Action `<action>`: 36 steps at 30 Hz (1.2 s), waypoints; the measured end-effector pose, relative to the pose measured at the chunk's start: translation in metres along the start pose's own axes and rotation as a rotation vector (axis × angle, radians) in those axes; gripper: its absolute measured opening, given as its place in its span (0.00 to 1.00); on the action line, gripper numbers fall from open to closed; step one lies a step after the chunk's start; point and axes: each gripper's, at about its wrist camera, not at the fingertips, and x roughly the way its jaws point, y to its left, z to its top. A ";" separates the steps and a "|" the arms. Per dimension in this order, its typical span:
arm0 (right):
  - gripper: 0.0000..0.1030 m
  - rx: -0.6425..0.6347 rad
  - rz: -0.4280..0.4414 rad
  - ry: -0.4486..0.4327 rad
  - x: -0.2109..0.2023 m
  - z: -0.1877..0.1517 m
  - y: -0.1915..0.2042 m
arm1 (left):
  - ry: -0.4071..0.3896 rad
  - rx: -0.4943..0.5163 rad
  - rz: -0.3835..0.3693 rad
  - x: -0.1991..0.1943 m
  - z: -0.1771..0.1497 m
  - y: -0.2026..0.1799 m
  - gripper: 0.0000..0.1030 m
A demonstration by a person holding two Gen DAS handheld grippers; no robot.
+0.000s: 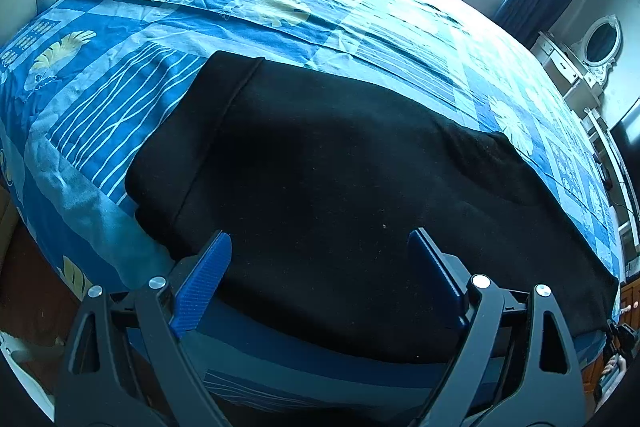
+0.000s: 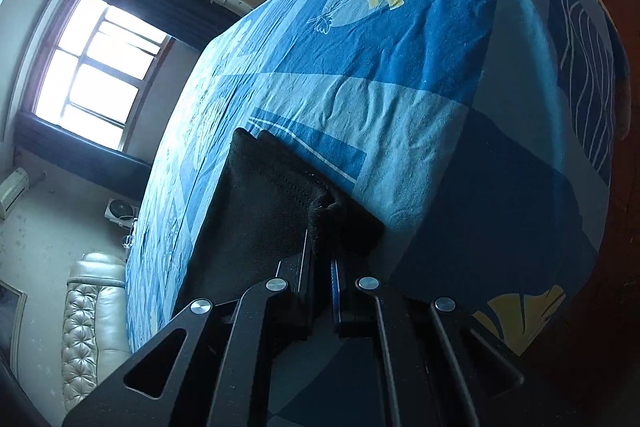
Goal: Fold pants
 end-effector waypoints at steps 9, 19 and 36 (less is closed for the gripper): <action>0.04 0.009 0.055 0.024 -0.003 0.001 -0.012 | -0.004 0.035 0.001 0.001 0.000 -0.004 0.87; 0.07 -0.029 0.089 0.067 -0.016 0.010 -0.020 | -0.005 0.049 0.011 0.001 0.000 -0.004 0.87; 0.56 -0.222 0.198 0.242 -0.004 0.085 -0.007 | -0.010 0.110 0.021 -0.003 -0.005 -0.016 0.87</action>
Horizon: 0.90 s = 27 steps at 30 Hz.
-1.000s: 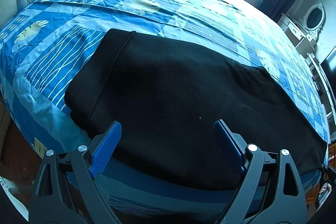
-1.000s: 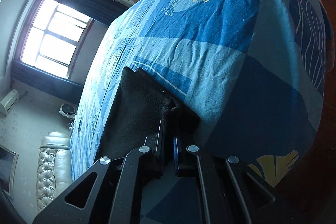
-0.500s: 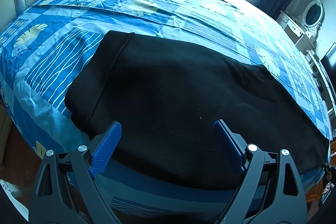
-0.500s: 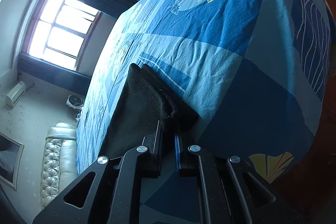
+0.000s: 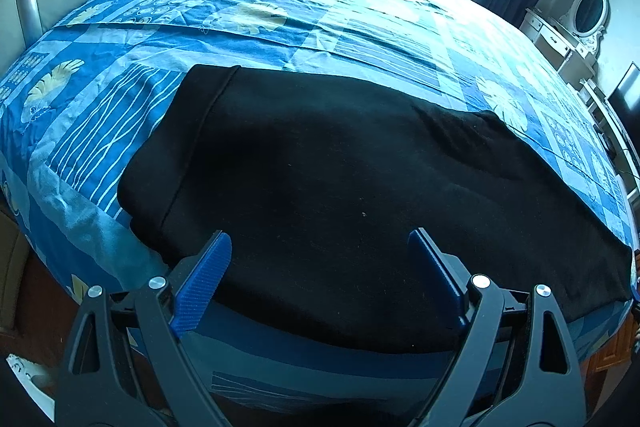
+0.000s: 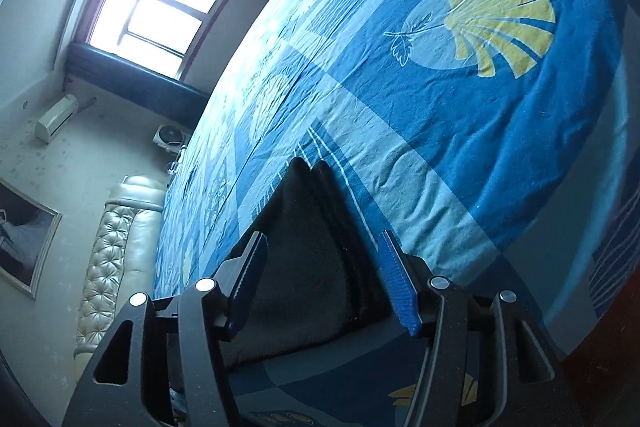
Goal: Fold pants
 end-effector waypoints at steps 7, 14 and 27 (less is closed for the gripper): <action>0.57 0.024 0.025 0.097 0.023 0.007 -0.018 | 0.003 0.006 0.014 -0.003 -0.001 0.002 0.87; 0.59 0.051 0.104 0.141 0.034 0.012 -0.017 | 0.013 0.013 0.017 -0.001 -0.004 0.001 0.87; 0.50 -0.058 0.065 0.256 0.066 0.000 0.025 | 0.015 0.018 0.013 -0.003 -0.005 -0.002 0.87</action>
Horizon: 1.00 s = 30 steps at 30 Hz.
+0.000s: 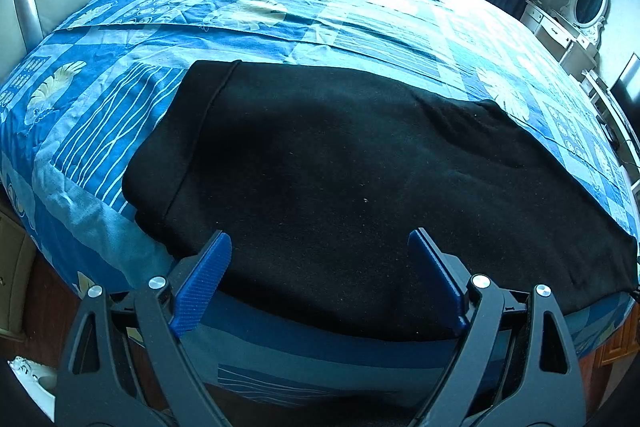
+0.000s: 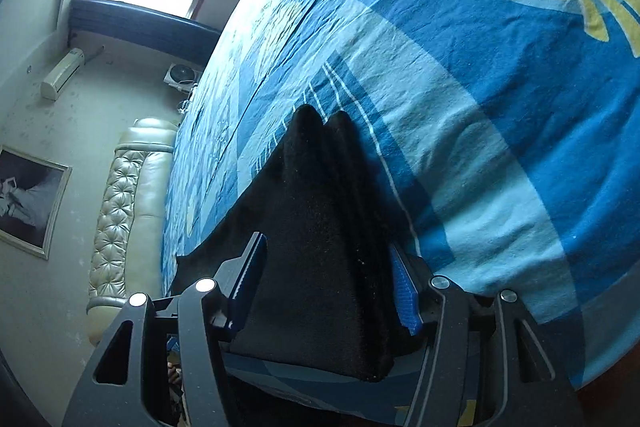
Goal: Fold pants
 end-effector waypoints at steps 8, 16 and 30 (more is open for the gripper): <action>0.20 -0.049 -0.032 0.013 0.022 -0.010 0.043 | -0.004 -0.007 -0.013 -0.006 -0.001 0.003 0.87; 0.19 -0.110 0.106 -0.085 0.001 -0.009 0.128 | -0.024 -0.006 -0.034 -0.017 0.001 0.003 0.87; 0.19 -0.292 0.229 -0.041 0.069 -0.054 0.290 | -0.028 0.039 -0.063 -0.024 -0.002 -0.013 0.87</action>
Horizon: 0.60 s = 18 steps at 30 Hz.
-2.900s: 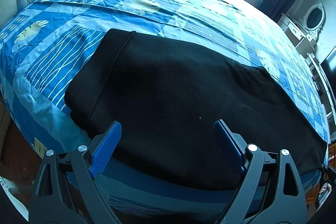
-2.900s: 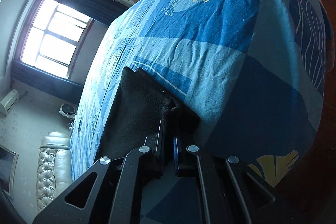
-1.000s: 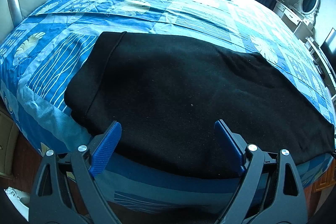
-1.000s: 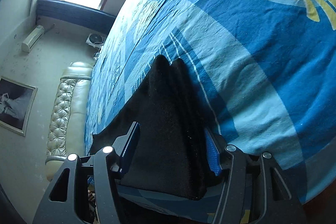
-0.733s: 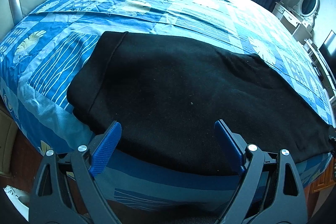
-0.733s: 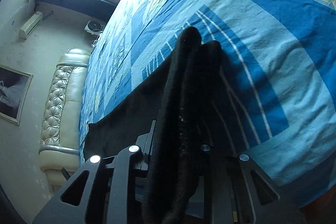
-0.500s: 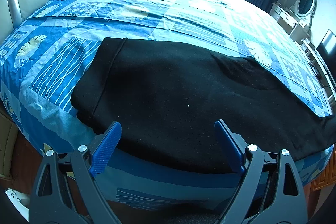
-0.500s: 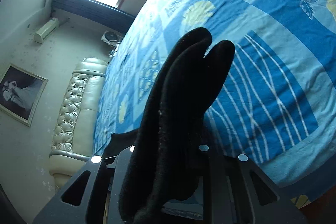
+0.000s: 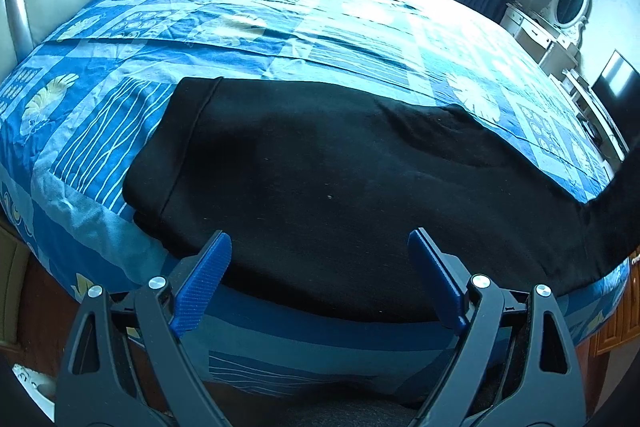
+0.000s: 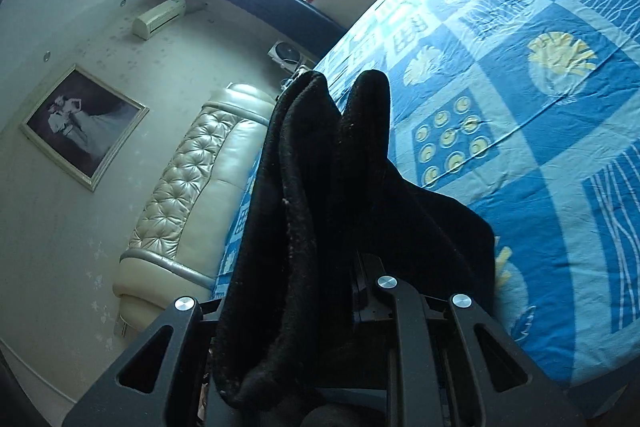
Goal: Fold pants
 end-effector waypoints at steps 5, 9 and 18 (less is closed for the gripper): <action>0.19 -0.073 -0.093 0.072 0.058 -0.024 0.024 | 0.001 0.031 -0.008 -0.001 -0.004 -0.011 0.87; 0.19 -0.124 -0.161 0.144 0.109 -0.048 0.034 | 0.010 0.054 -0.024 -0.001 -0.006 -0.018 0.87; 0.19 -0.334 -0.444 0.253 0.190 -0.101 0.039 | 0.003 0.081 -0.026 -0.002 -0.008 -0.025 0.87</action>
